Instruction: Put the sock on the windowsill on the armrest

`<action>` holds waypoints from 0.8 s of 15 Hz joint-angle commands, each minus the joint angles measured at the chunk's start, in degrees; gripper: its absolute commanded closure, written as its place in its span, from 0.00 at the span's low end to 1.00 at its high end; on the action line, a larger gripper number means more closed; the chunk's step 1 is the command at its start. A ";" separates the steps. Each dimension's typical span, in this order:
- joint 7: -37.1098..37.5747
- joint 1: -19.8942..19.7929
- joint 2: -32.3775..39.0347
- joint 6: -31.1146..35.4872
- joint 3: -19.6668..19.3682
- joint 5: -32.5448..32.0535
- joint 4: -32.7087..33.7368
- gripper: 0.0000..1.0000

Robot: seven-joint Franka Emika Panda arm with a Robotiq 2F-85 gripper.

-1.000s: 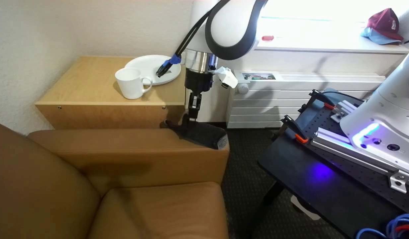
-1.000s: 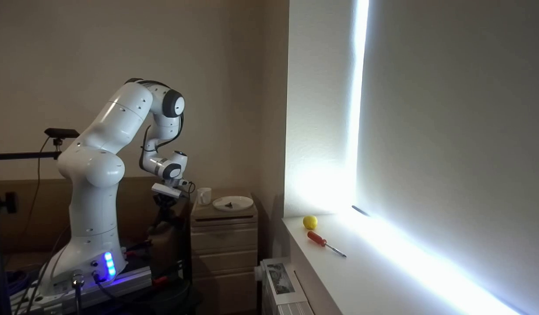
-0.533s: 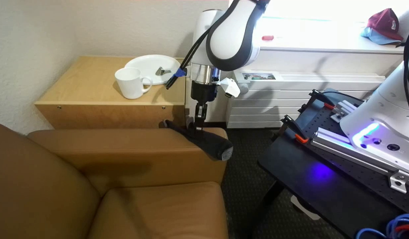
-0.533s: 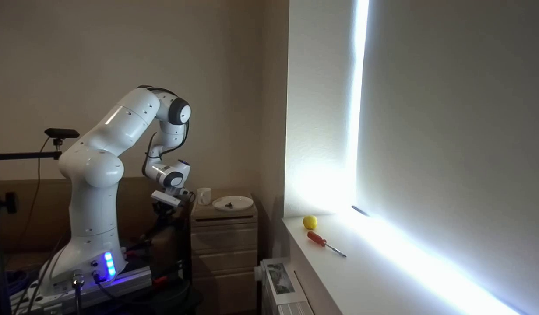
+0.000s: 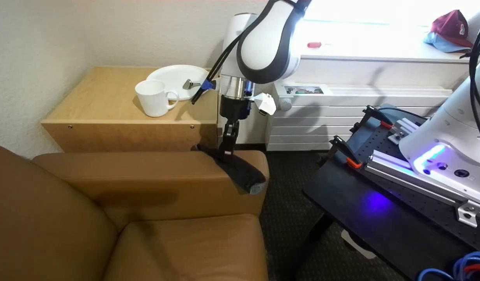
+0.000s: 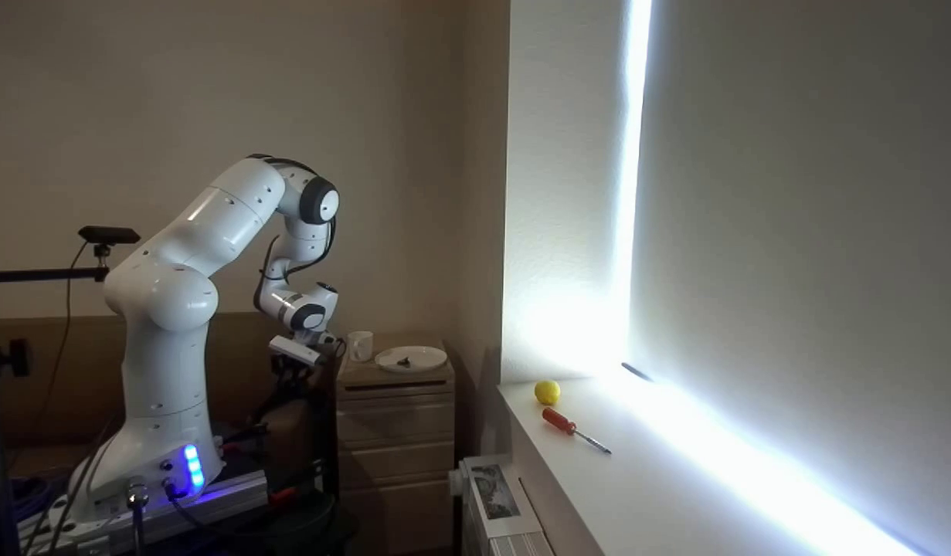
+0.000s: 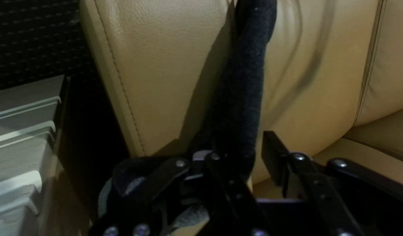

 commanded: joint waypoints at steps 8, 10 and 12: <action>6.14 3.13 -11.74 -17.89 -1.14 -0.47 -3.77 0.00; 8.04 5.80 -16.46 -24.30 -3.12 -1.96 -5.02 0.00; 9.09 8.60 -22.15 -27.50 -4.81 -3.75 -6.96 0.00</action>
